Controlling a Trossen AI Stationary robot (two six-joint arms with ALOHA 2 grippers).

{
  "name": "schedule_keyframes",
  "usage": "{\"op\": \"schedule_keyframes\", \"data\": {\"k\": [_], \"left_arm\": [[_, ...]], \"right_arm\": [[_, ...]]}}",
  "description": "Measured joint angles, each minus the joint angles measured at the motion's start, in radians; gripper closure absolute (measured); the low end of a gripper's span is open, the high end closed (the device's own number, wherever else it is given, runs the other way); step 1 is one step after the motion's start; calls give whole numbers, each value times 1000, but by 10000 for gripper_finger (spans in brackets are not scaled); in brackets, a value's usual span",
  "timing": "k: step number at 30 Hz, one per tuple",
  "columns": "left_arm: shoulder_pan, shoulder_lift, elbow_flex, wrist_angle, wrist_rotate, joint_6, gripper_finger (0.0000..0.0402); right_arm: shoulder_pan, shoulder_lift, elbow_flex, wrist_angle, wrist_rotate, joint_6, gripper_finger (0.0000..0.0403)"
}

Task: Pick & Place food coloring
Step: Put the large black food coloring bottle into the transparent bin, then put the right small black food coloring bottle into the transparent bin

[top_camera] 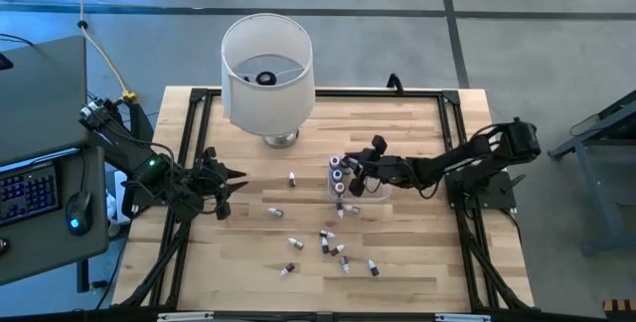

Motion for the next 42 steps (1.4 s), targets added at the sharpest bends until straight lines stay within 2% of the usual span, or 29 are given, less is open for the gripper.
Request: {"op": "schedule_keyframes", "data": {"k": [4,8,15,19,22,26,33,36,42], "left_arm": [[0,0,0,0,0,0,302],[0,0,0,0,7,0,302],[0,1,0,2,8,0,302],[0,1,0,2,15,0,302],[0,1,0,3,35,-1,302],[0,1,0,8,35,-2,302],[0,1,0,8,34,-4,302],[0,1,0,9,34,-4,302],[0,1,0,44,42,-4,302]], "right_arm": [[-2,0,0,-1,20,-5,279],[4,-26,4,10,26,-76,255],[77,-188,63,-5,29,-244,251],[172,-298,130,-215,28,-312,253],[262,-328,189,-418,17,-184,248],[379,-296,239,-592,-5,122,233],[544,-173,275,-644,-112,604,217],[577,-135,331,-754,-136,742,217],[598,-50,499,-1150,-138,907,217]]}}
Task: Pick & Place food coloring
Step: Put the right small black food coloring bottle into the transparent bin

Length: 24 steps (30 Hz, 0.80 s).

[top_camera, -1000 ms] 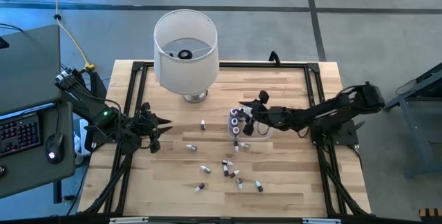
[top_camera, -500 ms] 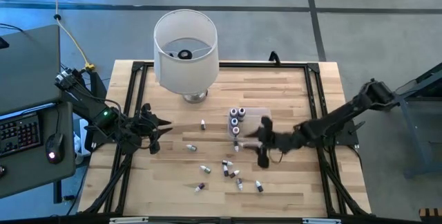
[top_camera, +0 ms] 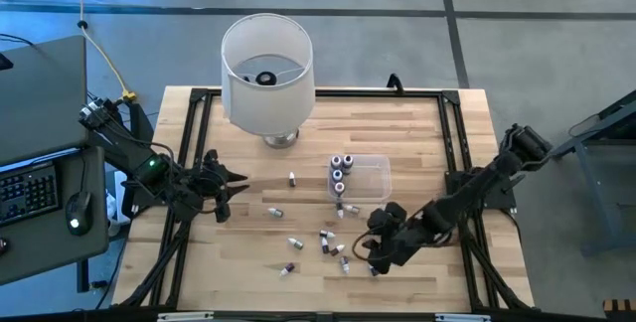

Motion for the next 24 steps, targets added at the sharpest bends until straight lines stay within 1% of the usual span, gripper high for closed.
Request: {"op": "schedule_keyframes", "data": {"k": [3,7,11,15,19,24], "left_arm": [[0,0,0,14,17,0,302],[0,0,0,14,17,0,302],[0,0,0,13,10,3,302],[0,0,0,13,10,3,302],[0,0,0,11,9,3,302],[0,0,0,11,9,3,302]], "right_arm": [[1,59,61,-78,-10,62,217],[1,140,112,-97,-69,129,217],[1,191,141,-104,-127,175,217],[1,203,139,-131,-124,187,217],[0,204,139,-161,-134,268,217],[18,216,139,-158,-239,403,217]]}}
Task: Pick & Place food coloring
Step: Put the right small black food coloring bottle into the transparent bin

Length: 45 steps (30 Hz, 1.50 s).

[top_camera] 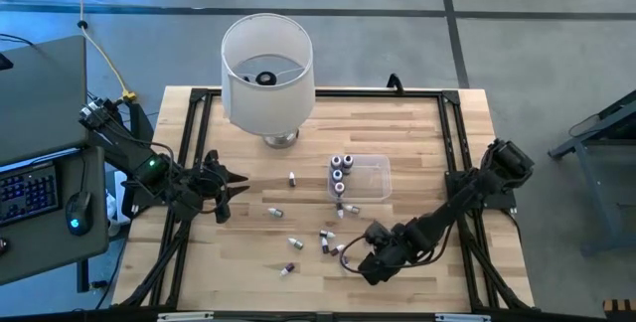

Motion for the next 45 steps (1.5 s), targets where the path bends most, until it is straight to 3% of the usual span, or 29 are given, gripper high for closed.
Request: {"op": "schedule_keyframes", "data": {"k": [6,11,19,34,39,45], "left_arm": [[0,0,0,-3,-3,0,302],[0,0,0,-4,-4,0,302],[0,0,0,-3,-17,8,302],[0,0,0,-4,-21,8,302],[0,0,0,-3,-25,8,302],[0,0,0,-3,-29,8,302]], "right_arm": [[11,87,0,44,-155,84,217],[0,131,19,41,-186,79,220],[-14,139,17,18,-148,-25,247],[-70,128,19,-43,-86,-194,341],[-97,43,35,-86,62,-290,338],[-108,-62,33,-288,523,-315,331]]}}
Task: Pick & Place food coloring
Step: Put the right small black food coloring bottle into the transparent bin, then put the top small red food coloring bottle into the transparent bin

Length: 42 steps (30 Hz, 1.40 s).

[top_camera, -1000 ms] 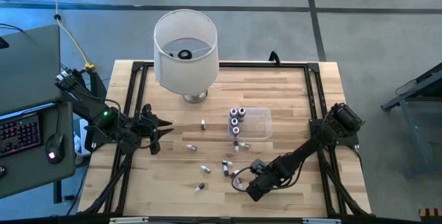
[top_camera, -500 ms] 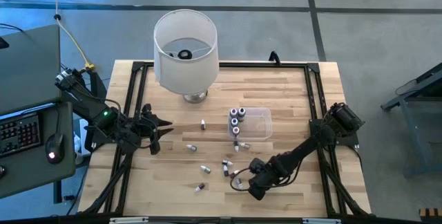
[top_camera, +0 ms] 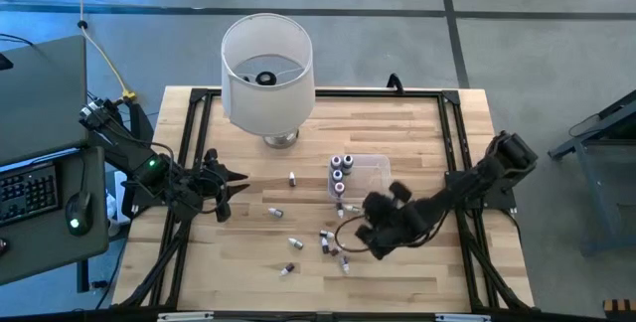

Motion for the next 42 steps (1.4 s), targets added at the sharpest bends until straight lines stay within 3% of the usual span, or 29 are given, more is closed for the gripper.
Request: {"op": "schedule_keyframes", "data": {"k": [2,9,17,20,24,31,35,42], "left_arm": [[0,0,0,0,-1,0,302],[0,0,0,0,-41,0,302],[0,0,0,-9,11,-8,302],[0,0,0,-9,15,-8,302],[0,0,0,-36,33,-8,302],[0,0,-53,-41,105,-8,302],[0,1,-133,32,117,-8,302],[0,14,-276,245,199,50,302]], "right_arm": [[-33,-6,0,-55,50,-16,331],[-250,27,-1,-17,0,-233,325],[-425,31,-2,-58,-246,-259,323],[-449,34,-2,-47,-302,-276,323],[-456,46,-2,-20,-301,-354,315],[-455,70,-2,10,-291,-373,263],[-455,72,-2,9,-275,-388,242],[-435,8,0,12,-385,-389,248]]}}
